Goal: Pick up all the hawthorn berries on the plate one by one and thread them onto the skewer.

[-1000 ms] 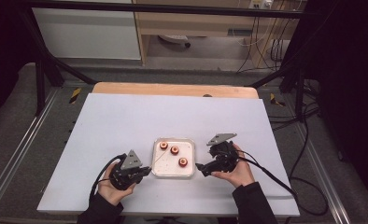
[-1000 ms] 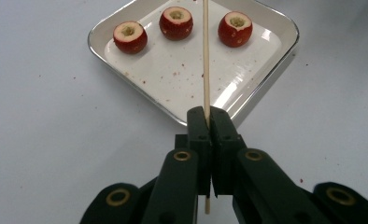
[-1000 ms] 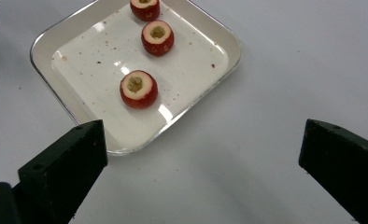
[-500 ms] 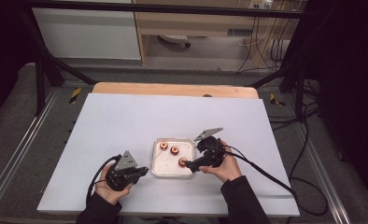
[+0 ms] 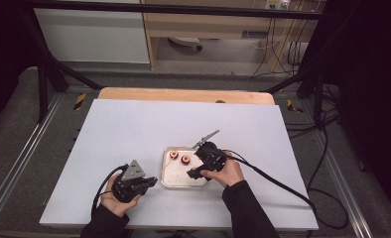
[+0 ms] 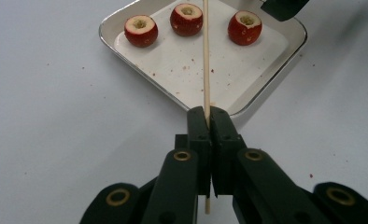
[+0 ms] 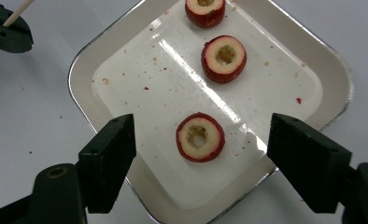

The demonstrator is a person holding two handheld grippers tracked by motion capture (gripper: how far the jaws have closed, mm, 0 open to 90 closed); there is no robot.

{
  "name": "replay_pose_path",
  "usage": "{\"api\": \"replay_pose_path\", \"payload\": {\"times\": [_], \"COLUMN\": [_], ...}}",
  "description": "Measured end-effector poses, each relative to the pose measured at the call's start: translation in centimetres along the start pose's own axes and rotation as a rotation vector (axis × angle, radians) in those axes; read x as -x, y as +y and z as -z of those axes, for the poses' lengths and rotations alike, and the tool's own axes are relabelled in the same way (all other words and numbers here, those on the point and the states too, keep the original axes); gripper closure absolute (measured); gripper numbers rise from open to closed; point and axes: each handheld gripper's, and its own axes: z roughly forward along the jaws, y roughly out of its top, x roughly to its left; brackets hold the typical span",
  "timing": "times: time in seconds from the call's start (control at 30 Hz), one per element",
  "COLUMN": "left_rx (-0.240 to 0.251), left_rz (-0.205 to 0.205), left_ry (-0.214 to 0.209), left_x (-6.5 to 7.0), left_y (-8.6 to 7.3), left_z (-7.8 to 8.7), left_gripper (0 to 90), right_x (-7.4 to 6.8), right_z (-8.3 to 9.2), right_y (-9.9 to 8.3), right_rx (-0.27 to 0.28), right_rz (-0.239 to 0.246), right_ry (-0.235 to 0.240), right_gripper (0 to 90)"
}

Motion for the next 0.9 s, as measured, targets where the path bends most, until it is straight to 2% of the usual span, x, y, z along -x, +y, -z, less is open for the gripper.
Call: {"api": "replay_pose_path", "payload": {"times": [0.17, 0.37, 0.5, 0.57, 0.9], "left_rx": [-0.001, -0.002, -0.004, -0.006, -0.009], "left_rz": [0.0, -0.003, -0.004, -0.006, -0.007], "left_ry": [0.0, 0.0, 0.0, -0.001, -0.003], "left_x": [0.0, 0.1, 0.0, 0.1, 0.1], "left_y": [0.0, 0.0, 0.0, 0.0, 0.0], "left_z": [0.0, -0.1, -0.1, -0.1, -0.2], "left_gripper": [88.3, 88.3, 88.2, 88.3, 88.2], "right_x": [0.4, 0.7, 0.7, 0.9, 1.1], "right_z": [-0.8, -1.4, -1.6, -1.7, -2.2], "right_y": [0.4, 0.4, 0.5, 0.4, 0.4], "right_rx": [-0.055, -0.074, -0.078, -0.092, -0.111], "right_rz": [-0.021, -0.02, -0.039, -0.026, -0.027], "right_ry": [0.03, 0.02, 0.036, 0.033, 0.042], "right_gripper": [36.2, 47.1, 50.4, 51.9, 59.6]}}
